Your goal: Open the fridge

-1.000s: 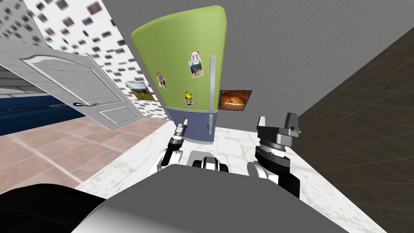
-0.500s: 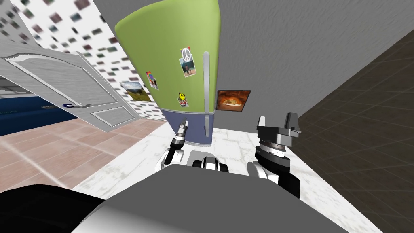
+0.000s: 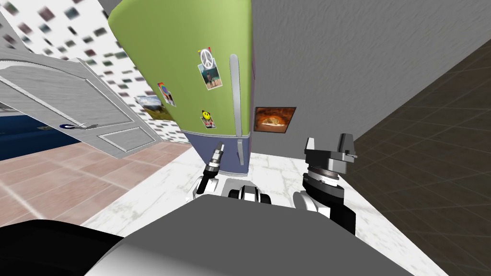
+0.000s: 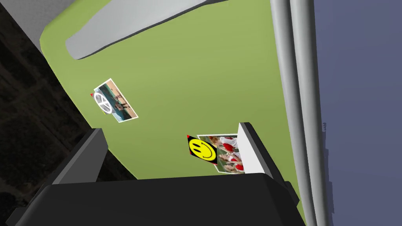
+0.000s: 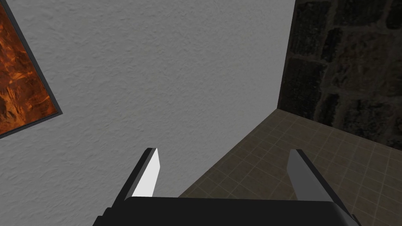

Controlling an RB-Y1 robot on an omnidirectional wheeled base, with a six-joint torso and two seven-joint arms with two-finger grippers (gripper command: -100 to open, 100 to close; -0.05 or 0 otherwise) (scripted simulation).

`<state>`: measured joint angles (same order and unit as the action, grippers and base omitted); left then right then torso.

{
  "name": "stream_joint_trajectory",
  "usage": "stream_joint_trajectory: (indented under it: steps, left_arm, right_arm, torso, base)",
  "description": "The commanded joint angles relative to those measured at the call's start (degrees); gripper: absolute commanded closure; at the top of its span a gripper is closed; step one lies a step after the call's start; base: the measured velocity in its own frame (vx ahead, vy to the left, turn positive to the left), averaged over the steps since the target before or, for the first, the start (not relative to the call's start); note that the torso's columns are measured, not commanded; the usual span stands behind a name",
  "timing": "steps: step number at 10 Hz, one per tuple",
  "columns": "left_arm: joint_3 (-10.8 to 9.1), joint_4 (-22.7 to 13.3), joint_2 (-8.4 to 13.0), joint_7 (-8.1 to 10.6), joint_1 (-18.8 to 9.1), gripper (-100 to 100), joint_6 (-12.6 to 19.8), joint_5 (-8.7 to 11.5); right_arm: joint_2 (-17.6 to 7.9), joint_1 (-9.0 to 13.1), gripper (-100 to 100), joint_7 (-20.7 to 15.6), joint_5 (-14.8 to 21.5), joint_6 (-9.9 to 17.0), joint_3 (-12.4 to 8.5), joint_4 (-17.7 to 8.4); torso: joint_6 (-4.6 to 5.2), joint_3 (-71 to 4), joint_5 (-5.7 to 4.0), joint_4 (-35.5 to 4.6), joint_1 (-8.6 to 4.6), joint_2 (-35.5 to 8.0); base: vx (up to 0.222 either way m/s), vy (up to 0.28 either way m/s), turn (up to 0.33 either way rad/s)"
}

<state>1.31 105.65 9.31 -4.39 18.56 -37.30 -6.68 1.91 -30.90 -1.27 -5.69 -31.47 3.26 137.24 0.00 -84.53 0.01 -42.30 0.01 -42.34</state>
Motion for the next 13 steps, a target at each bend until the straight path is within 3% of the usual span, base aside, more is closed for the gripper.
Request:
stream_joint_trajectory:
  steps: [1,4,6,10,11,13]
  left_arm:
    - [-0.13,-3.18,-0.18,-0.55,-1.12,-100,-1.85,-0.26]
    - [-0.31,-6.31,-1.46,-1.02,-2.09,-100,-3.72,-0.47]
    - [-0.46,-8.93,-4.37,-1.42,-2.91,-100,-5.35,-0.66]
    - [-0.57,-10.65,-9.4,-1.7,-3.45,-100,-6.47,-0.79]
    - [-0.98,-10.65,-8.66,-1.77,-3.44,-100,-6.55,-0.66]
    - [-1.32,-11.56,-9.71,-3.33,-6.05,-100,-4.96,-0.35]
  right_arm:
    - [0.0,0.0,0,0.0,0.0,0.0,0.0,0.0]
    - [0.0,0.0,0,0.0,0.0,0.0,0.0,0.0]
    - [0.0,0.0,0,0.0,0.0,0.0,0.0,0.0]
    - [-0.01,0.01,0,0.0,0.0,0.0,-0.01,0.0]
    - [-0.01,0.02,0,0.0,0.0,0.0,-0.01,0.0]
    - [-0.01,0.02,0,0.0,0.0,0.0,-0.01,0.0]
  torso:
    - [0.0,-0.06,-0.03,0.03,-0.06,0.11]
    - [0.0,-0.01,0.01,0.0,0.08,0.02]
    - [0.01,-0.04,-0.04,0.02,-0.16,0.07]
    - [0.38,-0.18,0.02,0.1,-0.08,0.3]
    - [0.44,-0.27,-0.03,0.15,-0.27,0.45]
    - [0.22,-0.22,-0.02,0.11,-0.09,0.36]
  base:
    - [0.136,-0.101,-0.011]
    - [0.11,-0.073,-0.012]
    - [0.121,-0.117,-0.015]
    - [0.059,-0.042,0.012]
    - [-0.005,0.003,0.015]
    - [-0.04,0.04,-0.03]
